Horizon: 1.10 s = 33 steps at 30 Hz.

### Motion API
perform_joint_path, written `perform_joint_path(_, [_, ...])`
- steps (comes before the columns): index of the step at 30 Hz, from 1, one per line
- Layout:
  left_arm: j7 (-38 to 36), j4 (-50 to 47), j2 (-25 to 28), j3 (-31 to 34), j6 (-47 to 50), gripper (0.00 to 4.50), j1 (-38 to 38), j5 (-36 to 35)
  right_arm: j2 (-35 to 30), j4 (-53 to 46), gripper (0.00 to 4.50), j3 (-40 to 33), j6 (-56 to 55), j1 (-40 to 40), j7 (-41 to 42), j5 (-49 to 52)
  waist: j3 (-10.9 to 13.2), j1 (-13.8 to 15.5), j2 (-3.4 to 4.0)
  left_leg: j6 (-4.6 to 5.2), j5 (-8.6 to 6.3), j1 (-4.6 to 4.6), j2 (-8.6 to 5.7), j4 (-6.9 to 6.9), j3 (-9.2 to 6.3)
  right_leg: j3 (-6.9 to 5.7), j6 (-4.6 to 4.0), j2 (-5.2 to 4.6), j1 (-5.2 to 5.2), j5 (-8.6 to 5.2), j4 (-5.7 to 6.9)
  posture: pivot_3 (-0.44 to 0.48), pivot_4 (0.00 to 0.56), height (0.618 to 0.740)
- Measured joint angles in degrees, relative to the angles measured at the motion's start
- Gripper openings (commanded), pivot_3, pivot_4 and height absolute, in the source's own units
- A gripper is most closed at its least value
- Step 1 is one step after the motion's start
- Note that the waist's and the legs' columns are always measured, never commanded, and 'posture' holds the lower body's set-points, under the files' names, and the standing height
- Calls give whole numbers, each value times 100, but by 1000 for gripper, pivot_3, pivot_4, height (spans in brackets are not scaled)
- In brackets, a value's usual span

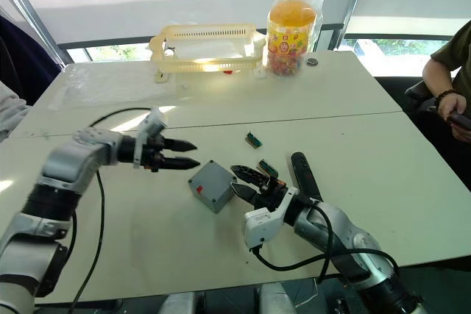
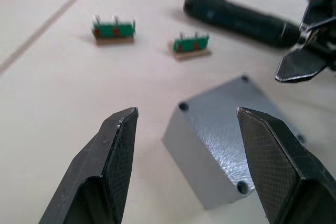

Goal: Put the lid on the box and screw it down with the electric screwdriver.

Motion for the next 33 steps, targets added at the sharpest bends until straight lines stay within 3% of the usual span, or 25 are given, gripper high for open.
perform_joint_path(3, [22, 42, 195, 198, 3, 3062, -28, -50, 34, -428, 2515, -349, 465, 397, 260, 688, 0, 0, 0, 0, 0, 2, 0, -1, -1, 0, 0, 0, 0, 0, 1, 0, 150, 740])
perform_joint_path(6, [211, 444, 234, 128, -513, 3062, 186, 340, 345, -977, 2515, -540, 1603, 862, 817, 1991, -1, 9, 1, 0, 0, 12, 1, -2, -1, 0, 0, 0, 13, 0, 1, 0, 150, 740])
perform_joint_path(11, [804, 1215, -396, -192, -1457, 3062, 514, 1019, 819, -1445, 2515, -544, 3679, 912, 1364, 3393, -1, 89, 1, 0, 0, 11, 1, 6, 0, -1, -1, 0, 16, 0, 1, 0, 150, 740])
perform_joint_path(19, [1221, 1352, -1029, -264, -1831, 3062, 653, 1263, 797, -1460, 2515, 179, 5229, 614, 1642, 3690, -1, 135, 1, 0, 0, 8, 1, 6, 0, -2, 0, 0, 13, 0, 0, 0, 150, 740])
perform_joint_path(33, [1179, 366, -951, -387, -1531, 3062, 1332, 1263, 969, -400, 2515, 561, 5554, -85, 1359, 3638, -1, 136, 1, 0, 0, 8, 1, 5, 0, -2, 0, 0, 12, 1, 0, 0, 150, 740])
